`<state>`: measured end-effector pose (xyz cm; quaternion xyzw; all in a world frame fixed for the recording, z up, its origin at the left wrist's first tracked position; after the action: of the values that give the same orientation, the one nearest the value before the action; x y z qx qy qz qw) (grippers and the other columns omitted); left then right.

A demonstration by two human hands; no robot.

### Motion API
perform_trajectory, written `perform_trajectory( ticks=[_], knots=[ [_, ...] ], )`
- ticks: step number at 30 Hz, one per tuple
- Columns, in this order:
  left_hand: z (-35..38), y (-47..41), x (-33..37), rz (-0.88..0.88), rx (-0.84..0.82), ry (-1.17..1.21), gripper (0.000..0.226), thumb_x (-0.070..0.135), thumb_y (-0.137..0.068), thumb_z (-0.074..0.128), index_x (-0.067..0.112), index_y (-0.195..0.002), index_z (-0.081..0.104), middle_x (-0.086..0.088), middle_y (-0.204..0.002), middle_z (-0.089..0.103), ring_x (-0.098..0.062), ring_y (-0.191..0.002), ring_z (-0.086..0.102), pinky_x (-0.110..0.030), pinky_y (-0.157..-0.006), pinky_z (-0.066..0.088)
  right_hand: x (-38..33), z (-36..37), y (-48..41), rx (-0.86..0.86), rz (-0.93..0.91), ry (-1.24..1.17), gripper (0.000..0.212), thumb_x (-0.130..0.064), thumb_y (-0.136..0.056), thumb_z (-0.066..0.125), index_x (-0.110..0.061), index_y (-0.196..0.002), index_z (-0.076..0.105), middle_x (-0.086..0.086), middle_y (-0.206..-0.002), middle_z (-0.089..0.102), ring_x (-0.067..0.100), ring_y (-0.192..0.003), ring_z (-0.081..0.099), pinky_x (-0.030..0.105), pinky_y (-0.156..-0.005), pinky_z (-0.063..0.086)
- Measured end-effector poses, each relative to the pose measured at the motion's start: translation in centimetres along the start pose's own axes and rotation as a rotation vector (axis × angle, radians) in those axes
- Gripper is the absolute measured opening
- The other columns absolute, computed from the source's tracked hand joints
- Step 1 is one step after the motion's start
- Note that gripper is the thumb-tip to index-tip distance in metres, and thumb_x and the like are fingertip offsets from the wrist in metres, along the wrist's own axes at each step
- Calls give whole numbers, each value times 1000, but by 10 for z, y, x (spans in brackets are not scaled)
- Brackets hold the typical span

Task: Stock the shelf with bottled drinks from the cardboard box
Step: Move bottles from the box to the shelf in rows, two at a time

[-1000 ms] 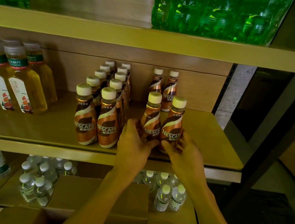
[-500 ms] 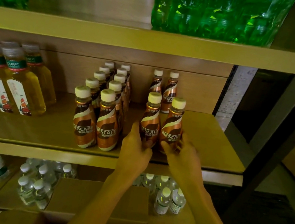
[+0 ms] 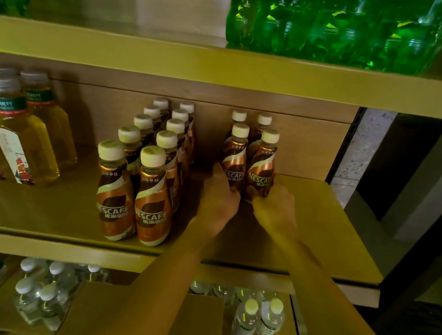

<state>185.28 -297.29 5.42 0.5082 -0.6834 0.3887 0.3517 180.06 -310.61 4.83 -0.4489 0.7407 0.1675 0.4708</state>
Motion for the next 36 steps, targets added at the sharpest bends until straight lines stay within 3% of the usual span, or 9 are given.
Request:
perform_trajectory(
  ticks=[2,5,9,17,21,26,30,33,36],
  knots=[
    [5,-12,1,-4,5,7,56,11,-95,63,13,-145,39,-11,-140,54,-30,-131,51,-39,-104,44,0,1,-12,-8,4,-23,48,-22,-93,69,-16,-137,51,6,-122,67,21,-101,65,28,-73,51],
    [10,-27,1,-23,9,11,55,11,-94,64,12,-144,40,-12,-140,54,-31,-131,51,-40,-104,44,2,3,-25,-15,6,-33,50,-21,-93,68,-16,-139,49,5,-124,65,18,-102,62,30,-77,49],
    [15,-34,-1,-17,21,3,55,12,-93,64,12,-143,40,-13,-137,54,-32,-127,54,-41,-101,49,3,6,-34,-15,-4,-48,50,-21,-93,69,-17,-138,48,5,-124,66,23,-109,66,39,-87,57],
    [14,-34,-1,2,44,8,53,11,-92,64,11,-140,43,-13,-135,56,-32,-125,55,-44,-101,50,4,7,-37,9,-12,-18,51,-22,-93,68,-17,-140,46,3,-126,65,23,-111,64,30,-80,52],
    [13,-32,-1,7,69,11,50,9,-92,63,10,-138,44,-13,-134,56,-31,-124,56,-39,-97,51,4,9,-37,4,-6,-19,54,-24,-92,69,-20,-141,45,4,-124,66,23,-108,67,44,-88,59],
    [13,-32,-1,0,58,9,54,9,-92,63,11,-141,42,-13,-137,53,-31,-127,54,-36,-97,49,6,12,-41,-2,-1,-22,56,-24,-91,70,-21,-141,45,3,-123,66,24,-107,67,47,-88,59],
    [13,-31,1,-24,27,-14,56,9,-92,63,11,-143,39,-14,-138,52,-32,-127,54,-38,-98,49,7,12,-42,-8,-5,0,55,-24,-93,69,-19,-141,44,4,-127,65,24,-113,64,39,-90,57],
    [10,-28,4,-33,-11,-80,58,13,-89,67,9,-140,40,-14,-135,54,-32,-125,55,-37,-95,49,5,9,-37,-55,-6,119,52,-27,-93,67,-17,-139,43,7,-124,64,26,-111,63,33,-80,52],
    [4,-13,9,22,-27,-245,57,23,-87,68,10,-136,43,-13,-129,56,-32,-120,57,-35,-90,48,-3,-2,-15,-71,-118,462,49,-31,-92,61,-17,-135,44,9,-124,61,32,-115,59,41,-86,53]
  ],
)
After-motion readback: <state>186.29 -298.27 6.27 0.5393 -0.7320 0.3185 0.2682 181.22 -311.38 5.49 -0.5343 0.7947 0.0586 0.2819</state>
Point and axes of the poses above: each hand's wrist, its own y-axis away from the middle knuckle, its own z-axis out of the palm, x = y × z, the point moved 6 cm from there along -y, towards the middle knuckle
